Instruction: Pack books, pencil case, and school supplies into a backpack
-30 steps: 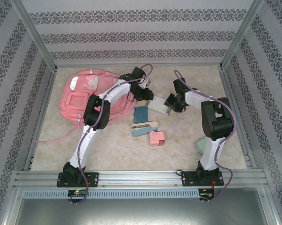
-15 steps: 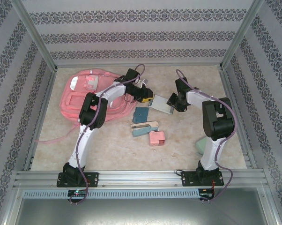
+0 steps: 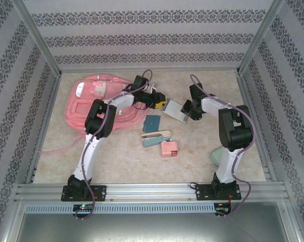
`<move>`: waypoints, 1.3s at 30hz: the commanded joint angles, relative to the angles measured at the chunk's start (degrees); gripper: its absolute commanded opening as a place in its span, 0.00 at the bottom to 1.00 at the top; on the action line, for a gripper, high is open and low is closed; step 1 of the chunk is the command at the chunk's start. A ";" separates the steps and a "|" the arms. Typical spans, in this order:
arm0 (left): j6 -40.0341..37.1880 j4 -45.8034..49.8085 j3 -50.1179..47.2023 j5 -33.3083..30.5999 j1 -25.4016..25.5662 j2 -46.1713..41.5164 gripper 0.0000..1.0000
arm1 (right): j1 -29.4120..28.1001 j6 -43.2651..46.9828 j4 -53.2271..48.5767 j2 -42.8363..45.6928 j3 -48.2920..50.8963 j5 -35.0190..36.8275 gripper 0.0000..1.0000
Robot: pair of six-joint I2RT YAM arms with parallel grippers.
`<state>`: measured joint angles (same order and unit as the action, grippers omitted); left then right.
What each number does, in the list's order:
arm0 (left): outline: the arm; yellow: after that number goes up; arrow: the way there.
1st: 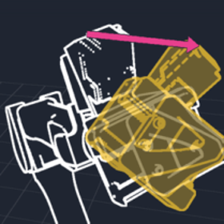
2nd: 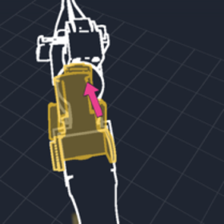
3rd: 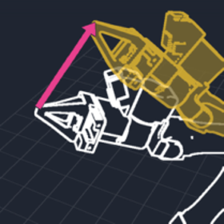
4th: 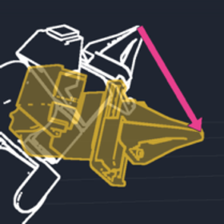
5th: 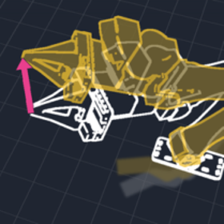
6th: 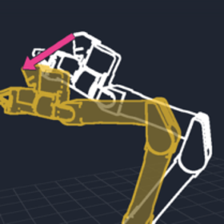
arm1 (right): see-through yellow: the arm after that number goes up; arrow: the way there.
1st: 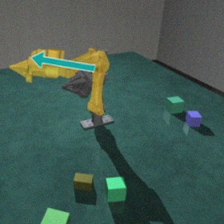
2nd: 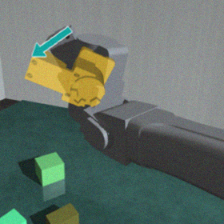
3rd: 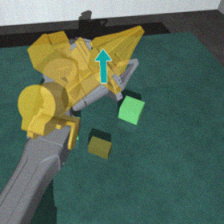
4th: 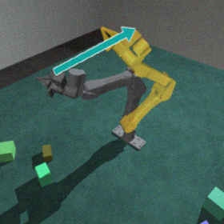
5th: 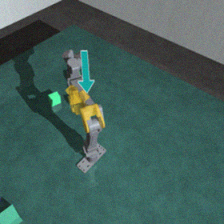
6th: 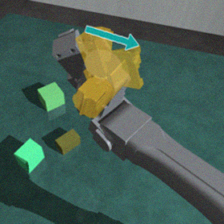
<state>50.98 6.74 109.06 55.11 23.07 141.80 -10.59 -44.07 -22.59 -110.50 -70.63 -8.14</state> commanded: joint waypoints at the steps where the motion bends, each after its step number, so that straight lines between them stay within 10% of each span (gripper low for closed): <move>1: -2.39 1.15 1.92 3.75 3.81 -1.13 0.38 | -1.87 -0.22 2.71 0.48 -0.65 -6.47 0.39; 5: -16.75 21.69 9.80 -3.66 4.70 -0.34 0.38 | -1.92 -0.22 2.61 0.68 -0.65 -6.50 0.39; 12: 3.39 -8.14 -0.53 7.55 4.62 -2.50 0.37 | -1.95 -0.40 2.55 0.94 -0.56 -6.36 0.39; 18: 6.84 -12.83 -1.67 7.96 3.48 -2.84 0.36 | -1.91 -0.44 2.64 1.34 -0.12 -6.31 0.39; 24: 30.44 -45.37 -8.46 7.67 2.19 -0.48 0.34 | -1.91 -0.39 2.64 1.34 -0.21 -6.35 0.39; 33: -8.60 6.23 0.97 -0.61 4.78 -3.68 0.34 | -1.72 -0.13 2.46 1.26 -0.55 -6.57 0.39; 39: -20.91 20.34 5.21 -4.54 6.80 -3.16 0.34 | -1.78 -0.05 2.29 0.96 -1.35 -6.68 0.39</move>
<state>43.05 11.51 112.79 49.93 24.38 140.86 -10.61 -44.75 -23.92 -109.43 -70.63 -8.49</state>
